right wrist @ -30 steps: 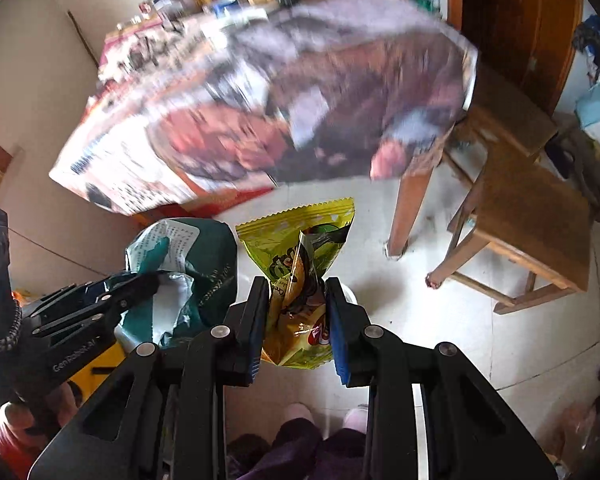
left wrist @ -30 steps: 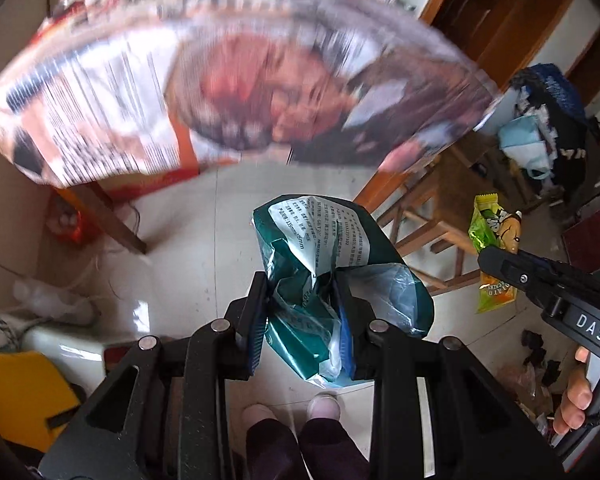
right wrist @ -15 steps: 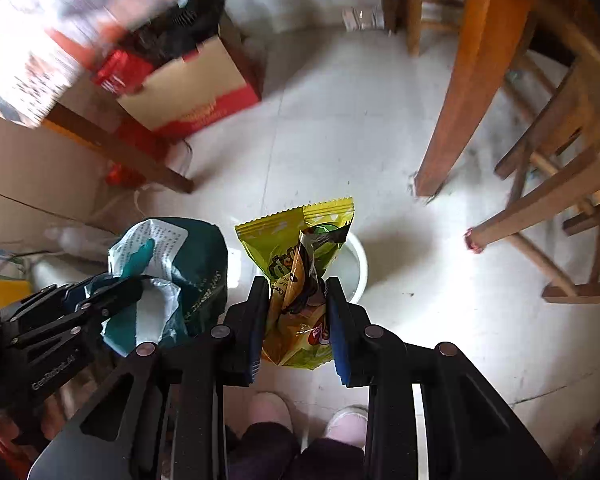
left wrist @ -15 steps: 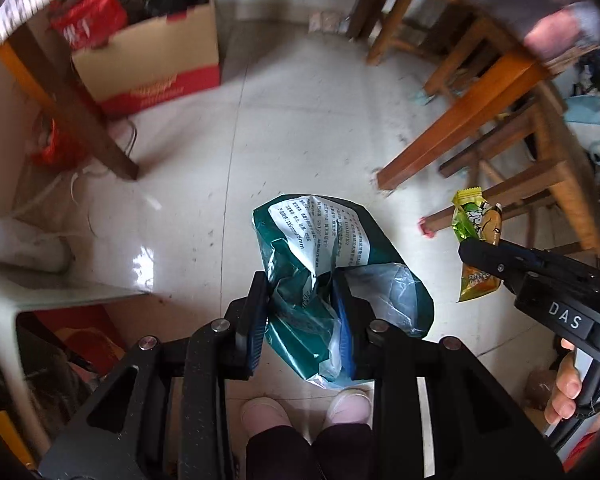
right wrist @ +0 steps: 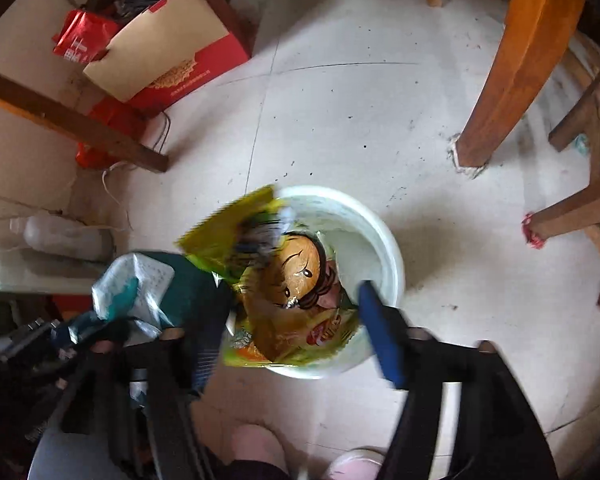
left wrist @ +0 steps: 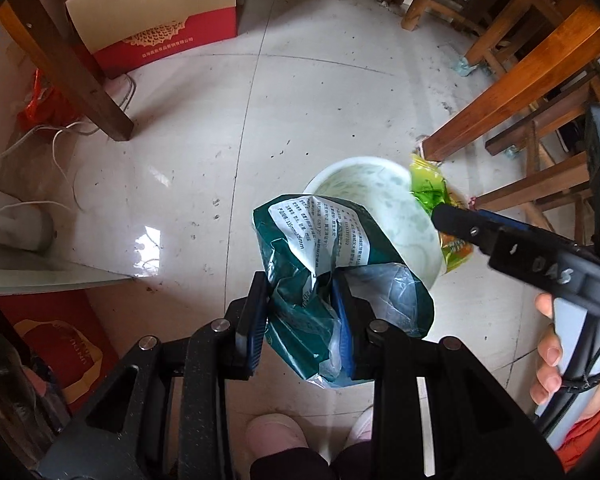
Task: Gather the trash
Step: 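Open both grippers over the white bucket to drop the bag and wrapper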
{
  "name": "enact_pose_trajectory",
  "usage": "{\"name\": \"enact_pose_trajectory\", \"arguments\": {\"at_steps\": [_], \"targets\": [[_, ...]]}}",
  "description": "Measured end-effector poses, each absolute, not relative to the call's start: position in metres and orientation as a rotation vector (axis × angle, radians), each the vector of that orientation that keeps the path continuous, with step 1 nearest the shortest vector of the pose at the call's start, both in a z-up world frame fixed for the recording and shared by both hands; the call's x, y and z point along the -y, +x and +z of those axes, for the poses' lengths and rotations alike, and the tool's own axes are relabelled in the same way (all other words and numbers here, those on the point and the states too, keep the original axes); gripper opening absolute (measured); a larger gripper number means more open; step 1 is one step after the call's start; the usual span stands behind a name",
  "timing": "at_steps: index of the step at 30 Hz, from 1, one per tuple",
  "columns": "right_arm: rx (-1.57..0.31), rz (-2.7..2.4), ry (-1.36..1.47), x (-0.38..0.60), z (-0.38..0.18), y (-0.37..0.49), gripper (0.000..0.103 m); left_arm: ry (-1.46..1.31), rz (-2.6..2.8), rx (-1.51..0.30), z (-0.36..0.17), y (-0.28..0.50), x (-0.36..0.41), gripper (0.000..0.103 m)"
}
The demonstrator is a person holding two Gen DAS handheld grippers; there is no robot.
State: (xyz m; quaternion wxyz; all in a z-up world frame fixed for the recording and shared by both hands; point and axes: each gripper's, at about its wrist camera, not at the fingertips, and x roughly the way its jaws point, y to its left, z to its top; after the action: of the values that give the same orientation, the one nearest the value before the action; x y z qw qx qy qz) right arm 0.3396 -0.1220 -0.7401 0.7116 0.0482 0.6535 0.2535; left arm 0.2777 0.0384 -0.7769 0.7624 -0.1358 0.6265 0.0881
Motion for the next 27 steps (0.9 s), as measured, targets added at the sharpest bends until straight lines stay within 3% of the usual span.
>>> {"name": "enact_pose_trajectory", "arguments": {"at_steps": [11, 14, 17, 27], "targets": [[-1.458, 0.516, 0.071, 0.142, -0.726, 0.345, 0.071, -0.333, 0.126, -1.384, -0.794, 0.309, -0.015, 0.031], [-1.425, 0.5, 0.011, 0.144, -0.713, 0.345, 0.071, -0.318, 0.112, -1.425, -0.793, 0.321, -0.006, 0.043], [-1.429, 0.504, 0.001, 0.146, -0.7, 0.344, 0.071, -0.321, 0.102, -1.459, -0.784, 0.329, -0.003, 0.044], [-1.416, 0.51, 0.036, 0.153, -0.62, 0.342, 0.071, -0.261, 0.108, -1.432, -0.686, 0.321, -0.007, 0.044]]}}
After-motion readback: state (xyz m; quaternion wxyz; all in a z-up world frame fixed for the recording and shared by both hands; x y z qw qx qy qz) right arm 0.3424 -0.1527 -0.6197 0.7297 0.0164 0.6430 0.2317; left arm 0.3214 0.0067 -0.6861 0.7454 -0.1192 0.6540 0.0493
